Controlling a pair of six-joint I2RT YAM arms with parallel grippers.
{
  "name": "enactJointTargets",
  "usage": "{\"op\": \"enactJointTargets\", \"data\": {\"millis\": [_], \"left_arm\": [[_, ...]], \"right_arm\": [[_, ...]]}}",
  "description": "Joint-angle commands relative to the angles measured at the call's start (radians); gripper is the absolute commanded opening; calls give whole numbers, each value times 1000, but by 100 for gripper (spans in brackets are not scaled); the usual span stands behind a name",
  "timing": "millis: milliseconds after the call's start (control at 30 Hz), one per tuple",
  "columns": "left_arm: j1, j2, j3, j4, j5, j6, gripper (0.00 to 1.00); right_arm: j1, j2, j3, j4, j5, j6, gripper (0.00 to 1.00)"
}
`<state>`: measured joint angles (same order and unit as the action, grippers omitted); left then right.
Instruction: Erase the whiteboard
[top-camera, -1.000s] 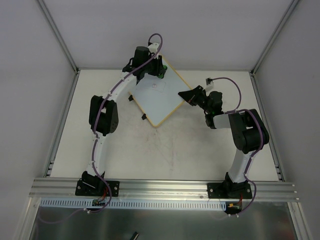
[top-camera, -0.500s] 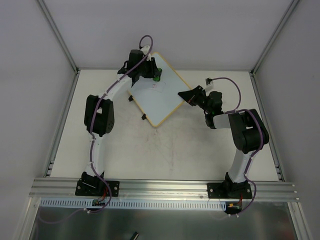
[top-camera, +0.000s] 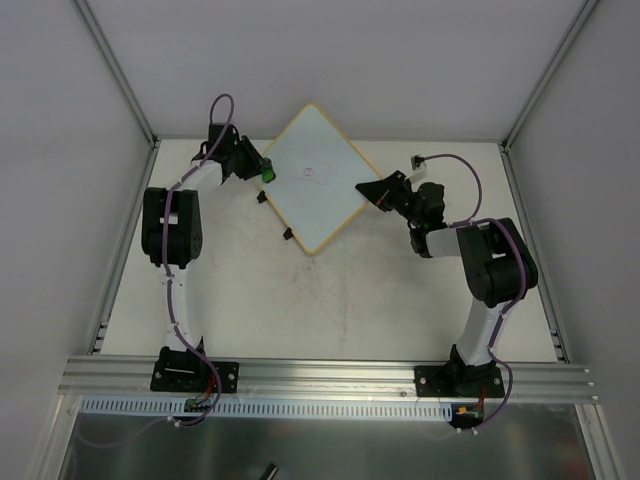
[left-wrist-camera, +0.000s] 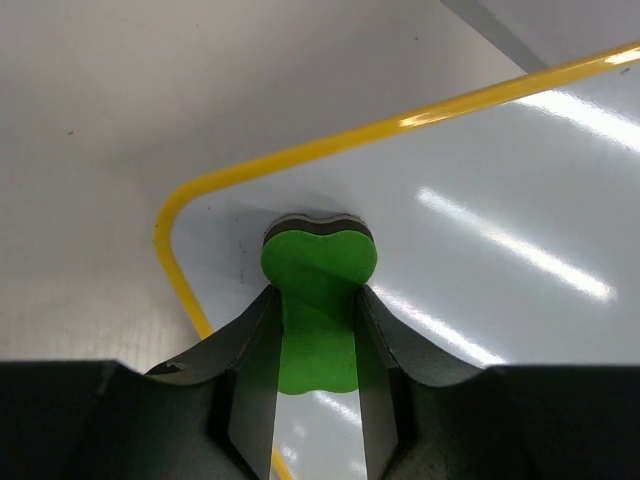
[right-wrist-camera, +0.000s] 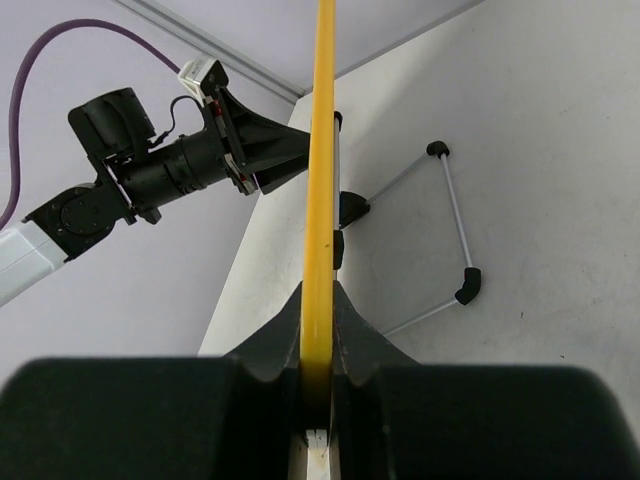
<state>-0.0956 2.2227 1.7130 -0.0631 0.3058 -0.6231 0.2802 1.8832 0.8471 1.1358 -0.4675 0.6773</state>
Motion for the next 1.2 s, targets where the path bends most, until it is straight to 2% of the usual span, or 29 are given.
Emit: {"op": "enactJointTargets", "data": {"millis": [0, 300, 533, 967, 1167], "left_arm": [[-21, 18, -76, -93, -17, -93, 0], [-21, -17, -162, -87, -48, -141, 0], [-73, -37, -205, 6, 33, -112, 0], [-266, -66, -110, 29, 49, 81, 0], [-343, -103, -85, 29, -7, 212, 0]], "right_arm": [[10, -7, 12, 140, -42, -9, 0], [5, 5, 4, 177, -45, 14, 0], [2, 13, 9, 182, -45, 21, 0], [5, 24, 18, 182, -54, 25, 0], [7, 25, 24, 180, -57, 25, 0]]}}
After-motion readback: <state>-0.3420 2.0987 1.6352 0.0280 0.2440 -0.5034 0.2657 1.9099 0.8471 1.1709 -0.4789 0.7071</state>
